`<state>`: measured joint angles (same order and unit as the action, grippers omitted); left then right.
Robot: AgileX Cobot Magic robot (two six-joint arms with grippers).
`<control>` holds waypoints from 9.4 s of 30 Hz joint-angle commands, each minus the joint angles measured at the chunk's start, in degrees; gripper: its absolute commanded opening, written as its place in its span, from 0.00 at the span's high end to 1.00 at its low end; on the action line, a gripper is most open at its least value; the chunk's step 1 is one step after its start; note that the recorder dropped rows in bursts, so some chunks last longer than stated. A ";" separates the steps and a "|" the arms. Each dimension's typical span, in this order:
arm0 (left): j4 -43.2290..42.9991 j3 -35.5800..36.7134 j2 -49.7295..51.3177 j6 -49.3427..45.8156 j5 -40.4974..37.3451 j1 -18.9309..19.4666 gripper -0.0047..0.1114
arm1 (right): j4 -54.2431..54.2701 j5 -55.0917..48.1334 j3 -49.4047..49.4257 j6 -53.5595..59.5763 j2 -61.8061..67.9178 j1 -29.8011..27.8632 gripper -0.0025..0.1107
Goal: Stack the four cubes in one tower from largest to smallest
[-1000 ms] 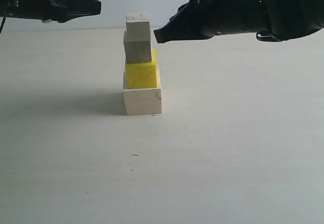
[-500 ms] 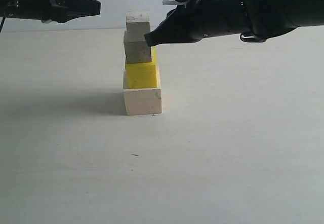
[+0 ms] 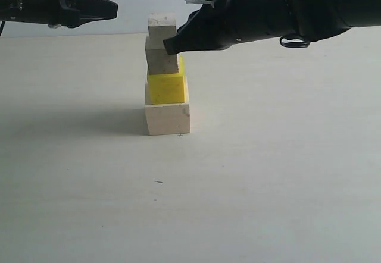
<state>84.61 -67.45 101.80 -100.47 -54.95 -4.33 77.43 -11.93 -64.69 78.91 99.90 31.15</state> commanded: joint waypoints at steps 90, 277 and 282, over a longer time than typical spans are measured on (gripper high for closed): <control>-3.53 4.96 2.57 1.44 -2.88 -3.77 0.96 | -14.73 1.23 -0.29 -12.59 -1.84 -0.25 0.98; 14.49 18.66 -21.45 -2.55 21.20 3.18 0.96 | -36.96 18.46 19.32 -40.55 -28.00 -9.17 0.98; 14.51 19.22 -26.89 -2.55 20.70 3.18 0.96 | -36.96 17.43 19.32 -40.88 -29.36 -9.17 0.98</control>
<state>97.83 -48.64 77.77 -103.11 -34.28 -1.30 40.52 5.91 -45.80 38.36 71.19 22.27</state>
